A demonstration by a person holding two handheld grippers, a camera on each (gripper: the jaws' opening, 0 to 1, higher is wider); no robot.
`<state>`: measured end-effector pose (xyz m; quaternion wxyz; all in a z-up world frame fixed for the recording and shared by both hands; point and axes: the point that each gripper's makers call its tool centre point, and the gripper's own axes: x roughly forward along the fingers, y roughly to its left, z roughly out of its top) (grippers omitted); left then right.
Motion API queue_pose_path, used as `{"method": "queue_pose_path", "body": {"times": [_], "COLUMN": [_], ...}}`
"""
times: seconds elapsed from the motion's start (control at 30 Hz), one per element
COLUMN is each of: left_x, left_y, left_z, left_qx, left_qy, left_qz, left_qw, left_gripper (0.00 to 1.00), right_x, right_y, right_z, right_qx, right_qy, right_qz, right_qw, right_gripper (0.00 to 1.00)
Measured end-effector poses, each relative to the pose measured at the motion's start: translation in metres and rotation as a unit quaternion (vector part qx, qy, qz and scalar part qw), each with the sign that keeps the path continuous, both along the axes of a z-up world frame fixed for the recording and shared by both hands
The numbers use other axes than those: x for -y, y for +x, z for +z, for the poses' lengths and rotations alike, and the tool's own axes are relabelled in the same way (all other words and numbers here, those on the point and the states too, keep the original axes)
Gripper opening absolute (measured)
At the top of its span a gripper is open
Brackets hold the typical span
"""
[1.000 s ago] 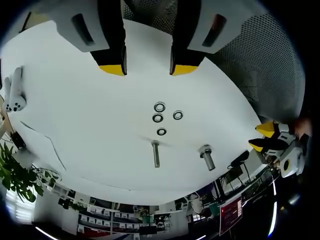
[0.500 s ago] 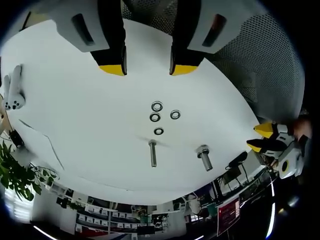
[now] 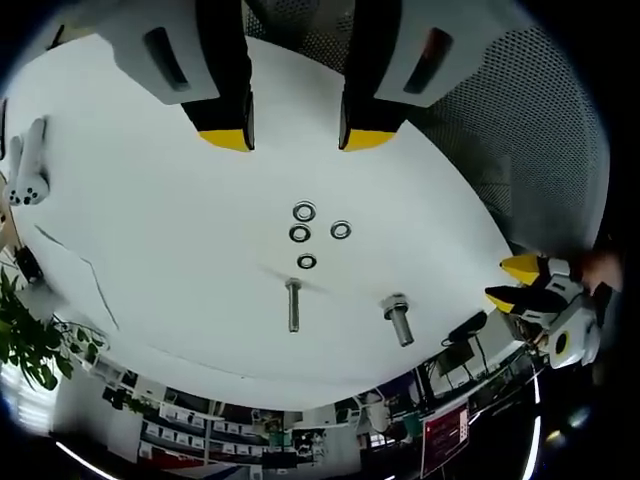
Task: Place the washer onto the threaded stud by aligning its center hole with the stud, sliding it down to the base, and recovering from edge contact or off-axis alignment until the washer reaches the visible bottom stop.
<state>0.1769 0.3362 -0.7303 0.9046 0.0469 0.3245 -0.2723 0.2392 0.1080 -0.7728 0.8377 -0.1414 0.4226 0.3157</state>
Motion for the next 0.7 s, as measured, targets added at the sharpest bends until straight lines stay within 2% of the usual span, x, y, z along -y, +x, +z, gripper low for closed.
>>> {"method": "queue_pose_path", "body": {"times": [0.6,0.7], "left_x": [0.0007,0.0002], "left_y": [0.0003,0.0], "left_z": [0.0002,-0.0001], "left_qx": [0.001,0.0], "left_qy": [-0.003,-0.002], "left_qz": [-0.002,-0.002], "left_qw": [1.0,1.0], "left_gripper": [0.28,0.28], "right_x": [-0.0027,-0.008], "right_y": [-0.0086,-0.0065], "right_z": [-0.0034,-0.0023], "right_qx": [-0.021,-0.021], "right_qy": [-0.019,-0.027], "right_qz": [0.034,0.052], "right_qw": [0.999,0.9981], "right_gripper": [0.37,0.37]}}
